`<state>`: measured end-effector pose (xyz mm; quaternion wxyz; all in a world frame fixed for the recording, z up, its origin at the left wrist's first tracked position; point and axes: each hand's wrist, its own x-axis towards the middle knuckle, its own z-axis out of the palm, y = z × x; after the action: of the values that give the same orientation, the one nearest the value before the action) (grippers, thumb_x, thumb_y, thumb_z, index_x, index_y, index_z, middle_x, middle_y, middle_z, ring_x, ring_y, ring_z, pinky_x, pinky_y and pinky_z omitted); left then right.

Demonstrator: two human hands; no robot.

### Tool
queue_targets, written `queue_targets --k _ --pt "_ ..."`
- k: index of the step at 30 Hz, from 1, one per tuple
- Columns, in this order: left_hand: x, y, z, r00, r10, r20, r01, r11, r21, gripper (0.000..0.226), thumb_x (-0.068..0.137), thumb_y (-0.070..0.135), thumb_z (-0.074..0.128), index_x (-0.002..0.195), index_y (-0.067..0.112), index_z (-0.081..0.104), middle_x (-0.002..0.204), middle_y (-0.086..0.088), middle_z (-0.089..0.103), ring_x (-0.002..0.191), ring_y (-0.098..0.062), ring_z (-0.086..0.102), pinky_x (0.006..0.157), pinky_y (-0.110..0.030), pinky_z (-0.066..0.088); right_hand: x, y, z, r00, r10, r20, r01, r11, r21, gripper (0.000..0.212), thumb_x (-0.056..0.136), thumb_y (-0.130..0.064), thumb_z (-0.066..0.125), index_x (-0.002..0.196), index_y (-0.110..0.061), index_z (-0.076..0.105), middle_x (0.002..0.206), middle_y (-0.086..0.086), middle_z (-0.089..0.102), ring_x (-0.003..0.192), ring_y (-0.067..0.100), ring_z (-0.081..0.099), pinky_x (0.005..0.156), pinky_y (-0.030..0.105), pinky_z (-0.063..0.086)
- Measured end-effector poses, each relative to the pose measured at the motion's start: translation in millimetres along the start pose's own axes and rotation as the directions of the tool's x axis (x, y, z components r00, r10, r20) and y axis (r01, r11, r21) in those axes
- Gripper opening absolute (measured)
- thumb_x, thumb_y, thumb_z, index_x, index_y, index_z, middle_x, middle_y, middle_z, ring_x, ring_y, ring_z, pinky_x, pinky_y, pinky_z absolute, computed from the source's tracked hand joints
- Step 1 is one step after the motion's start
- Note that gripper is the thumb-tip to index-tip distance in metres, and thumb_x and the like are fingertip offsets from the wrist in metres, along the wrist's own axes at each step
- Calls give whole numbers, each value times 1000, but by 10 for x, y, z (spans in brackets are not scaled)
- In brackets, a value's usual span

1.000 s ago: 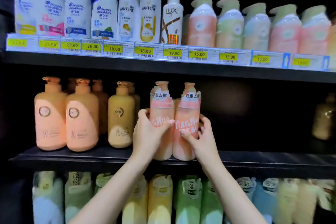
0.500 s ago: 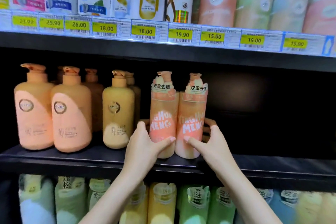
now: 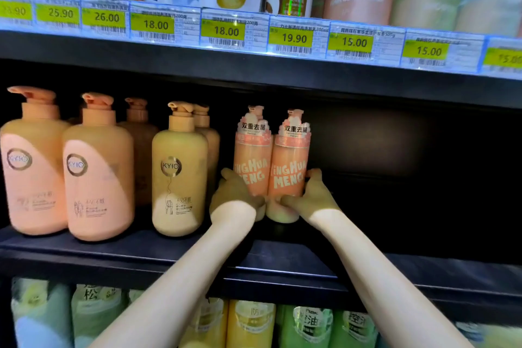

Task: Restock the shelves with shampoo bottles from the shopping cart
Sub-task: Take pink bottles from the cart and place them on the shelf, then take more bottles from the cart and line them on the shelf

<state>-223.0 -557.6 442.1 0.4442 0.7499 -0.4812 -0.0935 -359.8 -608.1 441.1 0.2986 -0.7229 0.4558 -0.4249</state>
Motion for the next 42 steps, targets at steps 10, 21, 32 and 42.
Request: queue_targets --k 10,21,32,42 --pt "124 -148 129 1000 17 -22 -23 956 -291 72 70 18 81 126 7 37 124 -14 59 108 -30 60 87 -34 47 101 222 84 998 -62 -8 63 991 118 78 74 -7 76 138 -14 31 114 1 56 105 19 60 96 38 49" --pt "172 -256 243 999 29 -25 -34 972 -232 80 71 14 77 136 18 32 126 -11 58 110 -33 59 92 -42 48 86 304 140 998 -65 -8 64 995 -78 74 79 -16 75 141 -17 34 130 6 57 113 23 59 94 30 44" --pt "121 -218 186 995 -33 93 42 994 -97 78 75 24 74 137 7 29 134 -17 46 121 -35 49 95 -41 44 -80 191 112 999 35 -16 -38 967 -253 74 85 -25 69 145 -9 28 138 13 51 123 28 52 99 32 42" --pt "-1049 -293 -318 944 189 270 -252 942 221 58 85 46 56 132 13 43 134 -11 50 123 -32 47 104 -41 37 -1364 -81 -188 1000 -4 0 3 914 -406 63 90 -37 59 143 -12 33 144 11 42 131 23 43 104 30 34"
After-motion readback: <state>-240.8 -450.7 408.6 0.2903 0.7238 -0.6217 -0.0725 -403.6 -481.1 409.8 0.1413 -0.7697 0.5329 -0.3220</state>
